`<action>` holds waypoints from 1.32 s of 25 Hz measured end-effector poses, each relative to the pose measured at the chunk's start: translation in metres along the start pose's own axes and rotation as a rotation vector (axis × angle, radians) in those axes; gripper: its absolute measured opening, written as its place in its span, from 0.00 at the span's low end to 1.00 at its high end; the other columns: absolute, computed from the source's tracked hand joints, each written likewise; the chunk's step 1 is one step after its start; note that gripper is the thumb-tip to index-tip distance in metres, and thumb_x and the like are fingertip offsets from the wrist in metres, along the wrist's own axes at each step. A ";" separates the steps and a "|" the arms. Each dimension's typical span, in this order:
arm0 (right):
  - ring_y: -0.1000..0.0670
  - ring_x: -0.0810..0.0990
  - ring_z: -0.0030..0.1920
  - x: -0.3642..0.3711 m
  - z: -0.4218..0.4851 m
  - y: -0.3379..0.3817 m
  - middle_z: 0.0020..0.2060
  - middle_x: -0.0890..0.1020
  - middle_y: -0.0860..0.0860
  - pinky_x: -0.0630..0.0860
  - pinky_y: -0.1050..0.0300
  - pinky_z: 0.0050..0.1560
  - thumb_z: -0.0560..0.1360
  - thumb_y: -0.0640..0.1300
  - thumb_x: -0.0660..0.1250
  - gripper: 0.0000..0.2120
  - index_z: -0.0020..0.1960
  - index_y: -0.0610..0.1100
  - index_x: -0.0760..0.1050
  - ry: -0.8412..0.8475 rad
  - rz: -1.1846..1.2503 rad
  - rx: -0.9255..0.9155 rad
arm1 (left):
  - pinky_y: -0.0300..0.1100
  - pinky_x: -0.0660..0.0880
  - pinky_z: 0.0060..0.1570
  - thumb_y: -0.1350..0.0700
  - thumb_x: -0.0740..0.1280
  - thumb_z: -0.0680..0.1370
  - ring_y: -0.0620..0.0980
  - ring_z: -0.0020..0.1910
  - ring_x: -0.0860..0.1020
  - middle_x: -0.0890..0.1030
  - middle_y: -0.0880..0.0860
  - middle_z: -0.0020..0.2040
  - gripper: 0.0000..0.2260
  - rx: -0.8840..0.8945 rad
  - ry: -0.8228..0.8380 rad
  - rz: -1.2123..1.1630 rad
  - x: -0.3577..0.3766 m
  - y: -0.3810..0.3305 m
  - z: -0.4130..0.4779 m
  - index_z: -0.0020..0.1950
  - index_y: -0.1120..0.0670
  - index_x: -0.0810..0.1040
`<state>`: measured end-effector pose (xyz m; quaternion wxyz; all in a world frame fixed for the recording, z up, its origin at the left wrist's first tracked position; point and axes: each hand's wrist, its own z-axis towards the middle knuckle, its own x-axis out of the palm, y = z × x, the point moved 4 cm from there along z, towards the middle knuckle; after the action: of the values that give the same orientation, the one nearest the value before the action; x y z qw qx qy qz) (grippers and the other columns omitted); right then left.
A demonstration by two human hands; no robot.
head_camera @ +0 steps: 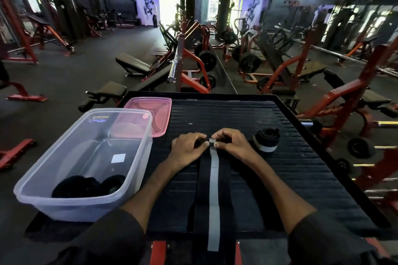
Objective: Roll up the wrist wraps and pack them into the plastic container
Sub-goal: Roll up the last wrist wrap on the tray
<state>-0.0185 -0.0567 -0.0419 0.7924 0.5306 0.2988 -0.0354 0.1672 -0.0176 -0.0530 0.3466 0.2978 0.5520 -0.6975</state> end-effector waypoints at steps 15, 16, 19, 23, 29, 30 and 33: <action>0.51 0.83 0.49 -0.016 -0.005 0.019 0.58 0.86 0.46 0.79 0.56 0.47 0.77 0.38 0.71 0.15 0.62 0.46 0.80 0.029 0.693 0.401 | 0.43 0.78 0.52 0.56 0.79 0.71 0.46 0.49 0.81 0.83 0.49 0.48 0.12 0.347 -0.266 -0.255 -0.021 -0.017 -0.009 0.53 0.54 0.83; 0.50 0.82 0.50 -0.016 -0.005 0.017 0.57 0.86 0.46 0.78 0.55 0.48 0.78 0.41 0.71 0.14 0.63 0.46 0.81 0.033 0.627 0.422 | 0.41 0.77 0.52 0.56 0.79 0.71 0.47 0.49 0.81 0.83 0.49 0.49 0.12 0.373 -0.306 -0.258 -0.024 -0.018 -0.010 0.53 0.54 0.83; 0.52 0.79 0.50 -0.009 -0.004 0.011 0.48 0.84 0.50 0.74 0.57 0.48 0.80 0.53 0.68 0.12 0.57 0.47 0.83 0.108 0.362 0.399 | 0.39 0.76 0.53 0.57 0.78 0.71 0.48 0.50 0.81 0.83 0.50 0.49 0.12 0.420 -0.368 -0.245 -0.028 -0.019 -0.013 0.53 0.55 0.83; 0.54 0.78 0.48 -0.009 -0.007 0.014 0.47 0.82 0.53 0.72 0.58 0.45 0.81 0.56 0.67 0.12 0.53 0.48 0.80 0.117 0.274 0.328 | 0.38 0.78 0.52 0.57 0.78 0.73 0.44 0.53 0.80 0.82 0.49 0.52 0.12 0.329 -0.276 -0.287 -0.027 -0.019 -0.010 0.55 0.53 0.83; 0.51 0.77 0.47 -0.013 -0.010 0.021 0.49 0.82 0.46 0.73 0.58 0.48 0.79 0.41 0.72 0.12 0.60 0.37 0.80 0.083 0.297 0.103 | 0.40 0.75 0.59 0.53 0.72 0.79 0.42 0.54 0.80 0.83 0.50 0.56 0.14 0.049 0.153 -0.562 -0.017 -0.016 -0.003 0.63 0.52 0.80; 0.53 0.78 0.45 -0.014 -0.010 0.023 0.48 0.82 0.48 0.74 0.61 0.48 0.78 0.39 0.72 0.12 0.60 0.36 0.80 0.083 0.302 0.071 | 0.38 0.76 0.55 0.53 0.71 0.79 0.40 0.51 0.80 0.83 0.49 0.54 0.14 0.040 0.162 -0.574 -0.018 -0.017 -0.004 0.64 0.53 0.80; 0.62 0.80 0.46 -0.017 -0.010 0.029 0.49 0.83 0.52 0.76 0.66 0.51 0.77 0.35 0.73 0.12 0.60 0.34 0.80 0.055 0.301 0.009 | 0.30 0.74 0.49 0.56 0.71 0.79 0.33 0.45 0.78 0.81 0.46 0.51 0.14 0.065 0.167 -0.555 -0.022 -0.018 -0.003 0.64 0.56 0.79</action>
<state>-0.0264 -0.0398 -0.0122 0.7777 0.5739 0.2373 0.0971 0.1649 -0.0082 -0.0261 0.0862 0.2027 0.6165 -0.7559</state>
